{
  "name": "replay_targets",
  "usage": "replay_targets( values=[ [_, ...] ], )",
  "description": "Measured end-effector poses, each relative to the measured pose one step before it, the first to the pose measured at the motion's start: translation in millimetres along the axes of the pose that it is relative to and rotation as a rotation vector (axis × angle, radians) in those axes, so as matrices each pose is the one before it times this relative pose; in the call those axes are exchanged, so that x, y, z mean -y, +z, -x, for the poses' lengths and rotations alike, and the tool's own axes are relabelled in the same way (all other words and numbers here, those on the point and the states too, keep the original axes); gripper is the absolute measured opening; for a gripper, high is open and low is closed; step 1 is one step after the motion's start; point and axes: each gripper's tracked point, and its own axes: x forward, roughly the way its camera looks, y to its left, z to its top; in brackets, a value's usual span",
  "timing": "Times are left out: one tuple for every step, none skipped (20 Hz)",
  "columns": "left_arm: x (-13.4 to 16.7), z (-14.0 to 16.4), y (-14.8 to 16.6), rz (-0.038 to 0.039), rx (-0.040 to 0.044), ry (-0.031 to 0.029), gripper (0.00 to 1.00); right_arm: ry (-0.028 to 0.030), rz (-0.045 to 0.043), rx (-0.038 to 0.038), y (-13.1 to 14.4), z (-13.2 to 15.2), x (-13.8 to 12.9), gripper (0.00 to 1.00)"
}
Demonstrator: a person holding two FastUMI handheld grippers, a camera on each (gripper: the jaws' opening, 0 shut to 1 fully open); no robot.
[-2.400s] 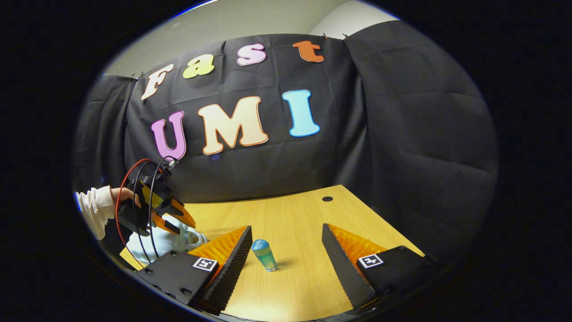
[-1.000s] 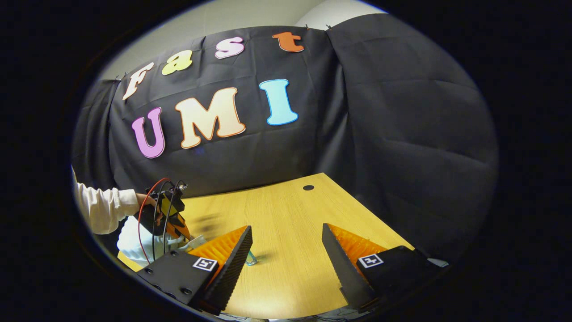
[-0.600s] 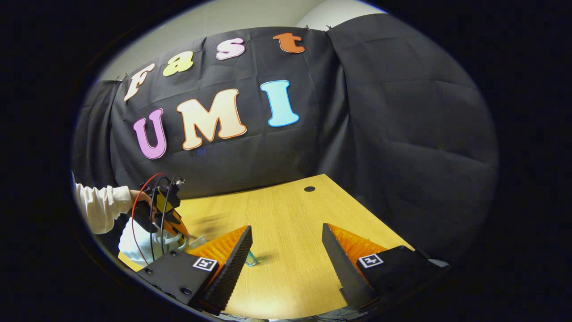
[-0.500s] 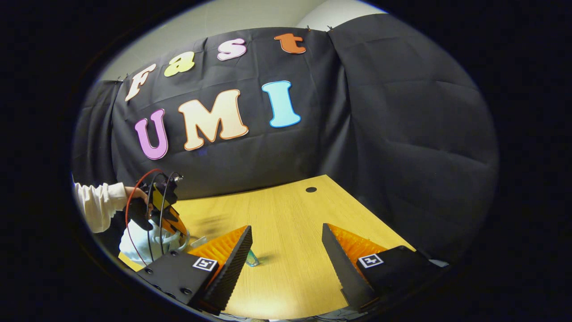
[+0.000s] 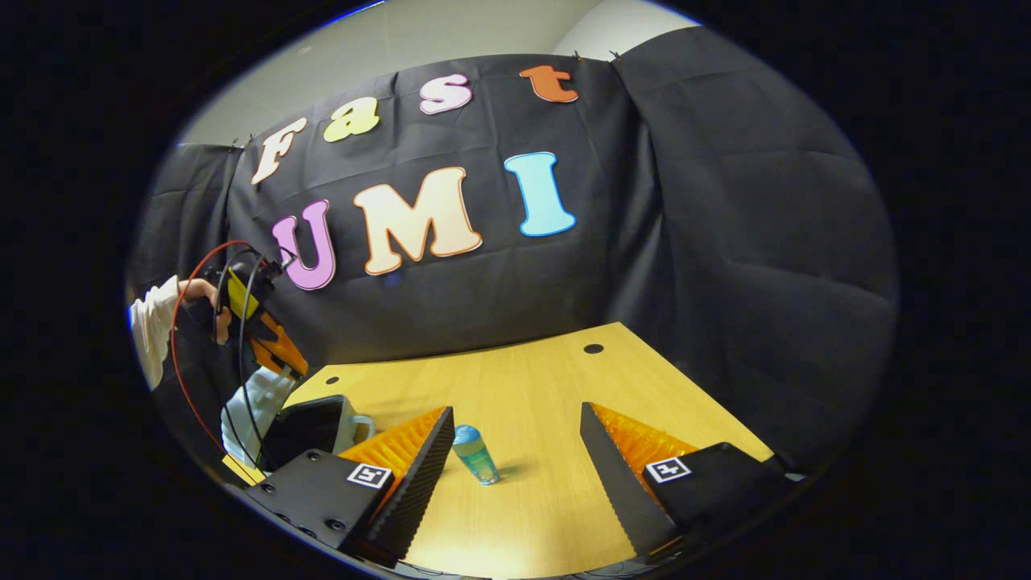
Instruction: First open the suitcase, pack the skin care products into it, and then close the suitcase.
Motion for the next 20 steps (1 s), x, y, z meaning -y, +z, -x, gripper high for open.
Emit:
replay_targets(
  values=[
    [-7.27,20.39,6.44,0.01048,0.02838,-0.00623,0.04,0.01196,0.00471,0.00196,0.81,-0.53,-5.27,0.98],
    [-9.29,18.3,5.55,0.01055,0.03121,-0.00231,0.04,0.01526,0.00676,0.00087,0.32,-0.36,-7.17,0.99],
    [-12.04,17.18,8.71,0.01194,0.0309,0.00396,0.04,0.01223,0.00597,0.00283,1.22,-1.23,-5.91,0.99],
    [-14.58,13.56,10.32,0.01609,0.0307,0.01001,0.04,0.0127,0.00484,0.0009,0.24,-1.11,-6.16,0.98],
    [-14.87,13.41,11.69,0.01612,0.02976,0.01221,0.04,0.01257,0.00378,0.00091,0.71,-1.5,-6.4,0.98],
    [-16.7,14.21,11.11,0.01764,0.02696,0.01336,0.04,0.01222,0.00602,0.00103,1.45,-2.95,-6.72,0.98],
    [-17.8,11.57,10.52,0.01561,0.02273,0.01564,0.04,0.00896,0.00968,0.00101,0.64,-1.99,-5.87,0.98],
    [-18.37,8.51,8.61,0.01413,0.02227,0.01829,0.04,0.00522,0.00834,0.00528,1.91,-1.13,-4.28,0.98],
    [-19.02,6.47,8.54,0.01073,0.01921,0.02124,0.04,0.00427,0.00447,0.0062,3.17,-1.58,-5.08,0.98],
    [-19.22,4.24,6.96,0.00816,0.01708,0.02489,0.04,0.00344,0.00155,0.0063,1.84,-1.47,-5.11,0.98],
    [-19.66,3.08,5.88,0.00007,0.01471,0.02656,0.04,0.00074,0.00017,0.0042,2.32,-2.09,-4.57,0.98],
    [-18.38,1.87,4.6,-0.00043,0.01536,0.03134,0.04,0.00228,-0.00044,0.00261,-0.53,-1.23,-5.44,0.98],
    [-21.27,0.25,5.61,-0.00792,0.01143,0.03171,0.04,-0.00068,0.00095,0.00272,0.87,-1.08,-4.88,0.98],
    [-16.04,-0.29,1.83,-0.00541,0.00769,0.02302,0.04,0.00024,0.00196,0.00213,0.68,-0.46,-4.85,0.98],
    [-16.97,-1.74,0.57,-0.00535,0.00244,0.02069,0.04,0.00037,0.00334,0.00026,-0.46,-1.69,-5.38,0.98],
    [-15.77,-2.06,-0.25,-0.00199,0.00052,0.0198,0.04,-0.00045,0.00447,-0.00043,-1.91,0.16,-5.34,0.98],
    [-17.05,-3.12,-0.18,-0.00093,0.00201,0.01804,0.04,-0.00038,0.00503,-0.00179,-1.09,-1.19,-5.64,0.98],
    [-16.97,-5.12,1.07,0.01007,0.00246,0.0166,0.04,-0.00117,0.00444,-0.00194,-2.0,-0.95,-5.67,0.98],
    [-14.28,-4.43,-0.52,0.01723,-0.00221,0.00772,0.04,0.00059,0.00164,-0.00194,-1.7,-0.29,-6.13,0.98],
    [-13.53,-6.03,-2.23,0.01114,-0.00422,0.00765,0.03,0.00191,-0.00026,-0.0023,-1.56,-0.96,-6.42,0.98]
  ],
)
